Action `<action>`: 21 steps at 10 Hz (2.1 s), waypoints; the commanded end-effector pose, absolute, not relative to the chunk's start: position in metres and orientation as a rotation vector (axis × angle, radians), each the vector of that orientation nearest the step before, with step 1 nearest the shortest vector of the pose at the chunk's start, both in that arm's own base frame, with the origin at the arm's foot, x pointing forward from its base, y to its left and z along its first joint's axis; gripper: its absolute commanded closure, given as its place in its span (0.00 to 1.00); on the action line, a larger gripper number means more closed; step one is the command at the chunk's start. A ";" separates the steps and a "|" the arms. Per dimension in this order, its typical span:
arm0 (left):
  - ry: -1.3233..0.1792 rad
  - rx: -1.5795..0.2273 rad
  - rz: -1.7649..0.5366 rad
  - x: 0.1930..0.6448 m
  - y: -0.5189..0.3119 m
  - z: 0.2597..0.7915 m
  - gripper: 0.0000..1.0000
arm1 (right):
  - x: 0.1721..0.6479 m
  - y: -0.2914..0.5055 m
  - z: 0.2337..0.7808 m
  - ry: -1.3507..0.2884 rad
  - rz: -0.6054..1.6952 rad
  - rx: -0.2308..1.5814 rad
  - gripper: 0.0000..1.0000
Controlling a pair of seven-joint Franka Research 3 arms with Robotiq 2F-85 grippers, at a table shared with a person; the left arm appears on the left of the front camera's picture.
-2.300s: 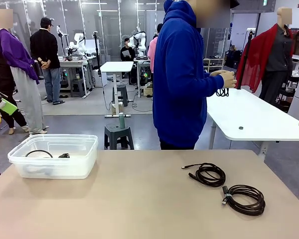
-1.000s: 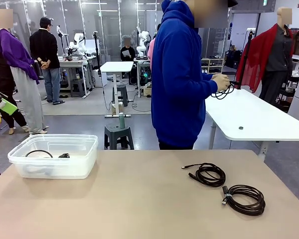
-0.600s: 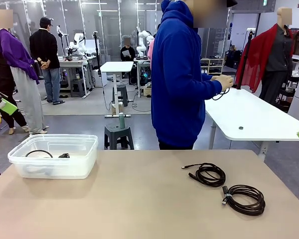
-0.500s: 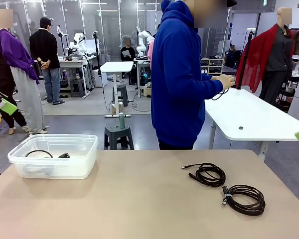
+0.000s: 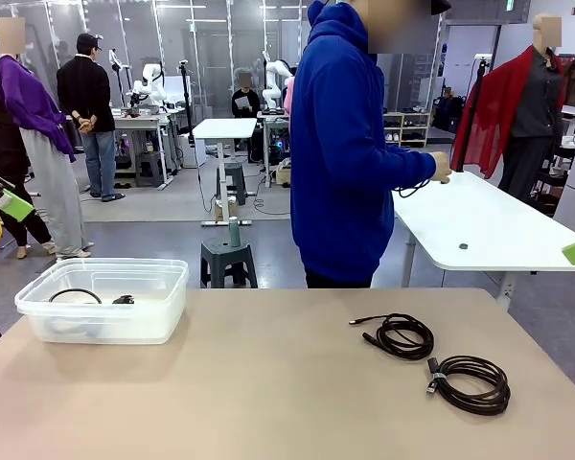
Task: Organize and store the cables.
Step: Place the Power Cable into the Organizing box.
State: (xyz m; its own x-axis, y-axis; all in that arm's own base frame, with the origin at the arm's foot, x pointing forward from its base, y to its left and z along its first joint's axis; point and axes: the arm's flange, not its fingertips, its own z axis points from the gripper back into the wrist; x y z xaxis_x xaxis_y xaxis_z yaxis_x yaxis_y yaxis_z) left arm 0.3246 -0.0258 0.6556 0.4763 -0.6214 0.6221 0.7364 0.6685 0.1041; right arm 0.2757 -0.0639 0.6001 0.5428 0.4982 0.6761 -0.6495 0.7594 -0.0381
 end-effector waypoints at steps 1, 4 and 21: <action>-0.665 -0.174 -0.844 0.324 -0.025 0.655 0.00 | 0.274 -0.064 0.599 -0.725 0.693 0.220 0.00; -0.665 -0.174 -0.844 0.324 -0.025 0.655 0.00 | 0.274 -0.064 0.599 -0.725 0.693 0.220 0.00; -0.665 -0.174 -0.844 0.324 -0.025 0.655 0.00 | 0.274 -0.064 0.599 -0.725 0.693 0.220 0.00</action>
State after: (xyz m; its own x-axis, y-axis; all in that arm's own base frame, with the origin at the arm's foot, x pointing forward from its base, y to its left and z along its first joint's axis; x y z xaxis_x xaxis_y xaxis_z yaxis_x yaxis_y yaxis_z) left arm 0.3246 -0.0258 0.6556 0.4763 -0.6214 0.6221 0.7363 0.6686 0.1041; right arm 0.2752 -0.0641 0.6006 0.5436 0.4983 0.6754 -0.6471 0.7613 -0.0409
